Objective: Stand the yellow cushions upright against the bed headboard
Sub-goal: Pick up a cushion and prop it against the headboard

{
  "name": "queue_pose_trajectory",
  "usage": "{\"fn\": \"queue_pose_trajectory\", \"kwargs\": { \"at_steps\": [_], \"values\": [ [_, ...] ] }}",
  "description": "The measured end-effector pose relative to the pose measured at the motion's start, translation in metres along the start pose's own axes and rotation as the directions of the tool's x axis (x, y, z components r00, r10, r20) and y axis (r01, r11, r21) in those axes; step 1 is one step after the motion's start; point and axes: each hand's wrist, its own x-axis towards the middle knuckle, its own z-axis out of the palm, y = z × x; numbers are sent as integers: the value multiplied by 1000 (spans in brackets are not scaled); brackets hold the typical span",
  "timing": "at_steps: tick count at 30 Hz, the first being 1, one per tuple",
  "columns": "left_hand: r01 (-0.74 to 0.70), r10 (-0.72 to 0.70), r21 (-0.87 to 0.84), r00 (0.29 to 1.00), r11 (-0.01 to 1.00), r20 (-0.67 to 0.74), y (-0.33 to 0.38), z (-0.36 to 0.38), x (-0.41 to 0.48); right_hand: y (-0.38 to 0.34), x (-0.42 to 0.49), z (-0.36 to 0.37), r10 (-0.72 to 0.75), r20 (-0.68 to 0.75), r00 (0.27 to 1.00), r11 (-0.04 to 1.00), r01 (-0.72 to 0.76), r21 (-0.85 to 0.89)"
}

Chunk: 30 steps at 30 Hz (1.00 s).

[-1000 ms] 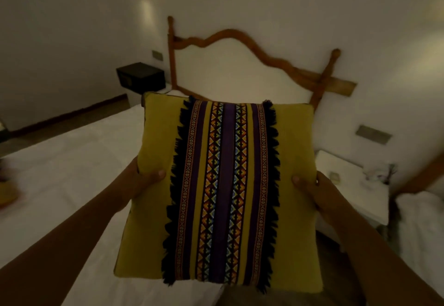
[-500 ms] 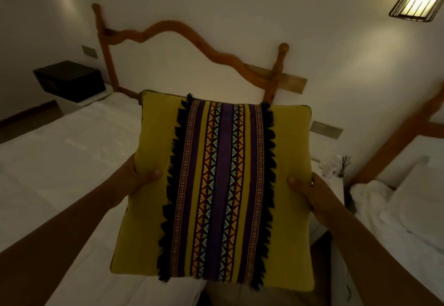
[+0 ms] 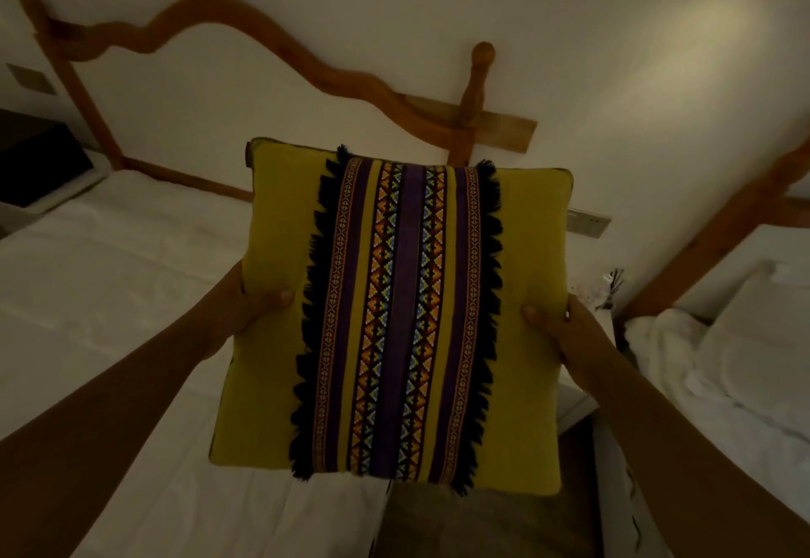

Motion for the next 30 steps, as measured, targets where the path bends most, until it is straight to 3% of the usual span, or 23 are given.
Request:
{"fn": "queue_pose_trajectory", "kwargs": {
  "at_steps": [21,30],
  "values": [
    [146,-147,-19,979,989,-140,18,119,217,-24,295,-96,70,191,979,992,-49,-112],
    [233,-239,-52,953,971,-186,6,115,277,-15,358,-83,129,225,966,991,-117,-69]
  ]
}}
